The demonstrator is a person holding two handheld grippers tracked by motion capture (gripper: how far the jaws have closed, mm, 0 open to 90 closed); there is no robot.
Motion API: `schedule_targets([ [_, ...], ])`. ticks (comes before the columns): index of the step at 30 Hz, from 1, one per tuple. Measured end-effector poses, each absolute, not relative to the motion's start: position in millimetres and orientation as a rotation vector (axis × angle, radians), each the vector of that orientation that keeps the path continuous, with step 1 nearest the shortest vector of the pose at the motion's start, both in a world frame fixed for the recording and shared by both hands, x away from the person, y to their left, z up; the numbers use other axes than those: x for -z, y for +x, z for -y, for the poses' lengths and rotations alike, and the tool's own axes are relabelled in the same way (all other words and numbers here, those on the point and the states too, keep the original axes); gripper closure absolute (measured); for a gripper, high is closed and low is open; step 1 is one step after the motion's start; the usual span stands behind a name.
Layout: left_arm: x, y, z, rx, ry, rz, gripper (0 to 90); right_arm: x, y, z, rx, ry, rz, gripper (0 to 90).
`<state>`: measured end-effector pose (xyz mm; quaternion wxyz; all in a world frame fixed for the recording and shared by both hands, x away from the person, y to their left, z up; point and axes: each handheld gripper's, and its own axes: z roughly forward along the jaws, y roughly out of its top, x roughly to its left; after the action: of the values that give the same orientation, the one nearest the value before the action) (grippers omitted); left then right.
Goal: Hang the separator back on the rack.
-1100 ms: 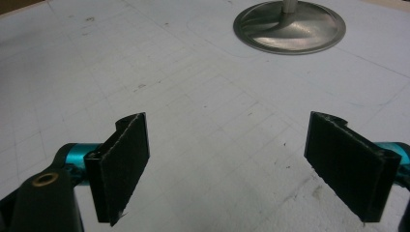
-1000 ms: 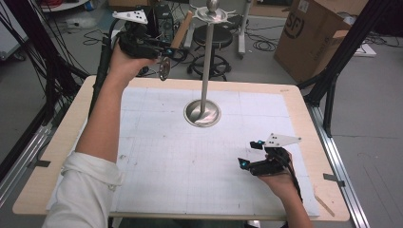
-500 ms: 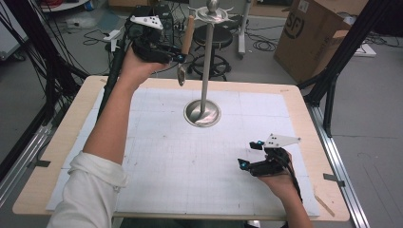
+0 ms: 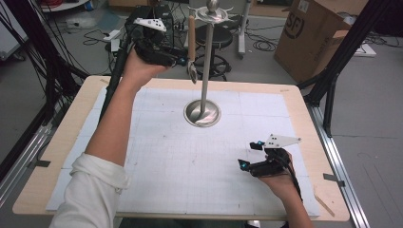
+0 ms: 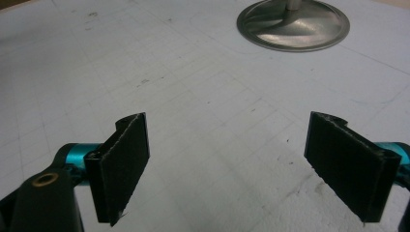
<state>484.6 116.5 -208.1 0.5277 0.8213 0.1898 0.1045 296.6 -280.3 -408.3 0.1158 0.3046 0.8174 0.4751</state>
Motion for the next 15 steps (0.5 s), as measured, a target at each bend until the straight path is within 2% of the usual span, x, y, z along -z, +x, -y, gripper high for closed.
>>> schedule_targets([
  [15, 232, 467, -141, -0.219, 1.980, -0.482, 43.5, 408, 295, 277, -1.384, 0.886, -2.395, 15.0],
])
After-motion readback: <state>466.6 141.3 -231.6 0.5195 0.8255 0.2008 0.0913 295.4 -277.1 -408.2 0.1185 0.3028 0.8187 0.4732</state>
